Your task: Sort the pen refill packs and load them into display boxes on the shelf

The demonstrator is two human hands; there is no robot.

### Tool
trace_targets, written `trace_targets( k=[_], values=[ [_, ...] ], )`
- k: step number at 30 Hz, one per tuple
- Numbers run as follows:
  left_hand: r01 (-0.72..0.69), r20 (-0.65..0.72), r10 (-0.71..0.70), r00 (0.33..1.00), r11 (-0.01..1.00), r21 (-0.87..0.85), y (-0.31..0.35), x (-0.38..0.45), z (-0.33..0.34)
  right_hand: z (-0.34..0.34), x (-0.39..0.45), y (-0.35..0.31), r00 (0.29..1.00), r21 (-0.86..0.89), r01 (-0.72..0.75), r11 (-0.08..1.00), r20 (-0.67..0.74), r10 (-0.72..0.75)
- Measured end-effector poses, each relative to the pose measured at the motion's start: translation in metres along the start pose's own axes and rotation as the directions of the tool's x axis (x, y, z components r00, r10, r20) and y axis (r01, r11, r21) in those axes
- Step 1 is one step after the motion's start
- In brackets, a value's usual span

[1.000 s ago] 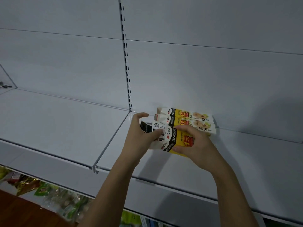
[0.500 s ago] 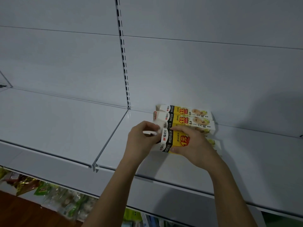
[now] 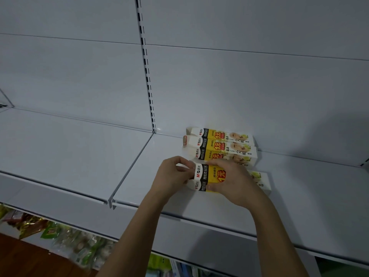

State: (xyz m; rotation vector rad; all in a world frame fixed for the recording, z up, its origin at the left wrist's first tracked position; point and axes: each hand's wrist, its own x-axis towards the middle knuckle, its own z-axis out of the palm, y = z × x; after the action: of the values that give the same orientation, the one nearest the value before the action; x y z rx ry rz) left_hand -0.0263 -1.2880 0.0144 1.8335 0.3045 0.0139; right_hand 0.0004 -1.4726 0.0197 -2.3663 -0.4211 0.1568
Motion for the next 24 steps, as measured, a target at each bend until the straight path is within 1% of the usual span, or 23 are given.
trace_targets(
  k=[2,4,7,9,12,14,16,18,20,22,24],
  values=[
    [-0.001,0.023,0.001,1.0,1.0,-0.017,0.001,-0.002,0.0,-0.004,-0.002,0.001,1.0,0.012,-0.012,1.0,0.016,0.012],
    [-0.006,0.021,0.006,1.0,1.0,0.008,0.003,-0.002,0.003,-0.005,-0.002,0.001,1.0,0.0,-0.013,1.0,0.019,0.013],
    [-0.019,-0.015,0.02,1.0,0.999,0.044,0.004,0.0,0.012,-0.005,-0.001,-0.002,1.0,-0.055,-0.02,0.998,0.02,0.021],
    [-0.036,-0.027,0.037,0.999,0.999,0.031,0.004,-0.001,0.017,-0.007,-0.001,-0.004,1.0,-0.084,-0.018,0.996,0.024,0.02],
    [-0.08,-0.075,0.084,0.994,0.995,0.057,0.009,-0.006,0.018,-0.012,-0.002,-0.004,0.997,-0.09,-0.006,0.996,0.079,0.013],
    [-0.115,-0.123,0.132,0.984,0.985,0.132,0.014,-0.008,0.013,-0.018,-0.003,-0.007,0.995,-0.056,0.018,0.998,0.103,-0.012],
    [-0.157,-0.162,0.2,0.966,0.957,0.246,0.017,-0.013,0.003,-0.023,-0.004,-0.014,0.995,-0.004,0.08,0.997,0.061,-0.079],
    [-0.173,-0.182,0.273,0.945,0.887,0.429,0.018,-0.022,-0.009,-0.022,-0.004,-0.025,0.987,0.033,0.161,0.986,-0.013,-0.161],
    [-0.147,-0.21,0.312,0.927,0.815,0.561,0.014,-0.036,-0.023,-0.015,-0.003,-0.038,0.972,0.08,0.236,0.968,-0.033,-0.234],
    [-0.075,-0.281,0.321,0.904,0.768,0.636,0.006,-0.054,-0.041,-0.002,-0.003,-0.053,0.949,0.096,0.309,0.946,0.035,-0.314],
    [0.0,-0.343,0.317,0.884,0.734,0.679,-0.007,-0.072,-0.065,0.014,-0.007,-0.069,0.916,0.102,0.363,0.926,0.144,-0.375]
  ],
)
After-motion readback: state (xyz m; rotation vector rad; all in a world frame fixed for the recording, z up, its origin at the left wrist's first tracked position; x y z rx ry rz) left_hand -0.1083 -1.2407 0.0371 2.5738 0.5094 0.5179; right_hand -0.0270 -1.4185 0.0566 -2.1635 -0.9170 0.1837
